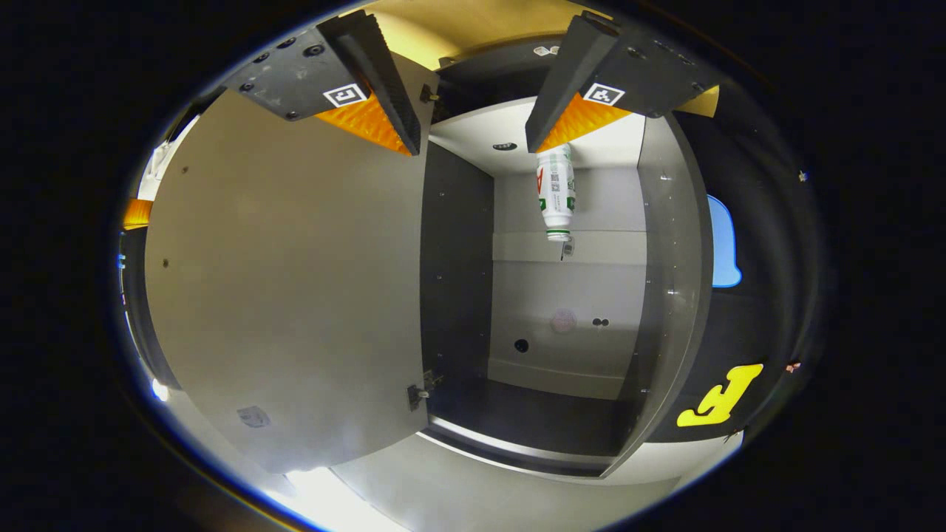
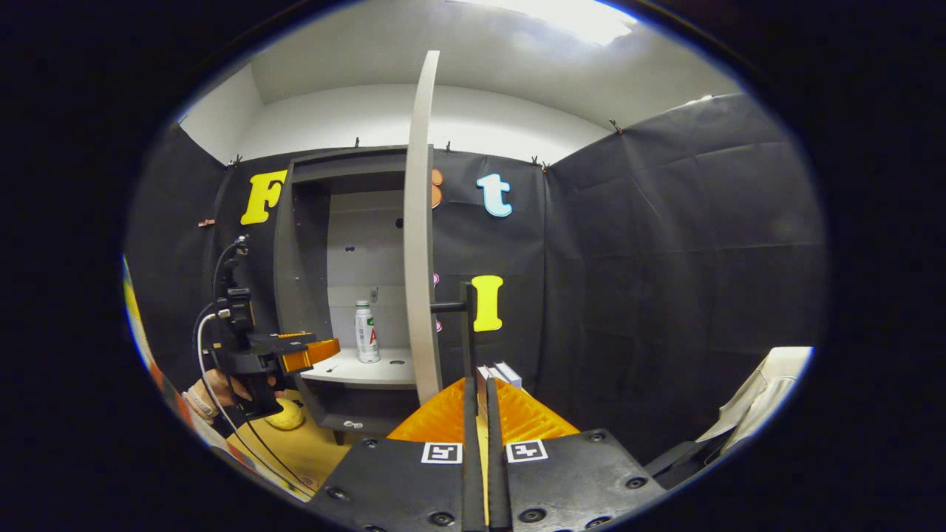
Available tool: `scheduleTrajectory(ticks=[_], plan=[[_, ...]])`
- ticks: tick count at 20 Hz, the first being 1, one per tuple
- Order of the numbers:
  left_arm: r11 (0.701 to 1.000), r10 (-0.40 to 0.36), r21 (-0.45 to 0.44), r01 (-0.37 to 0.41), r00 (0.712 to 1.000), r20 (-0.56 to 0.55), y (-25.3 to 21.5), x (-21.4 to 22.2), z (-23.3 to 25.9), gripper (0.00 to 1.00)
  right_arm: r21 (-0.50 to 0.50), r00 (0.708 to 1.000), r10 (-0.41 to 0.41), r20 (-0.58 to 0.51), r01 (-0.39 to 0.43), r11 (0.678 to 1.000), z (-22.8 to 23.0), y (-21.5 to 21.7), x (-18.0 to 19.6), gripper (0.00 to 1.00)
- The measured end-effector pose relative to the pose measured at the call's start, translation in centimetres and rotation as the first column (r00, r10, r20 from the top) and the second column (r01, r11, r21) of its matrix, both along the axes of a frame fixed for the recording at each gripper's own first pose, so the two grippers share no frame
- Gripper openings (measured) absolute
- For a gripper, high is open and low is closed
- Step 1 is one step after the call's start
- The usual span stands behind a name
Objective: Open the cabinet door with the right hand, grasp the bottle in the cabinet with the left hand and place it on the coaster, then close the cabinet door with the right hand.
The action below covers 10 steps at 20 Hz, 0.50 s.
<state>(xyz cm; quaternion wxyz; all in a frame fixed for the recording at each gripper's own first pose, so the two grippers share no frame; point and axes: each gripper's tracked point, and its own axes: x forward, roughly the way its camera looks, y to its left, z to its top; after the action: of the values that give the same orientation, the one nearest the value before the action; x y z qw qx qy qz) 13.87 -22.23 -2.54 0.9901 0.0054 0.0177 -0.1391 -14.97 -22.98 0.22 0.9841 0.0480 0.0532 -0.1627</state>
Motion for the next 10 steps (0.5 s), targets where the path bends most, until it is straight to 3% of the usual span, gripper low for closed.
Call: scheduleTrajectory(ticks=[6,10], plan=[[0.995,0.099,-0.033,-0.097,0.993,0.059,4.7,7.0,0.8,0.9,-0.052,0.996,0.087,0.033,-0.086,0.995,2.0,6.2,0.6,0.07],[0.991,0.126,0.027,-0.129,0.988,0.094,6.1,12.3,0.5,0.9,-0.078,0.99,0.138,-0.007,-0.139,0.987,1.2,8.4,3.8,0.06]])
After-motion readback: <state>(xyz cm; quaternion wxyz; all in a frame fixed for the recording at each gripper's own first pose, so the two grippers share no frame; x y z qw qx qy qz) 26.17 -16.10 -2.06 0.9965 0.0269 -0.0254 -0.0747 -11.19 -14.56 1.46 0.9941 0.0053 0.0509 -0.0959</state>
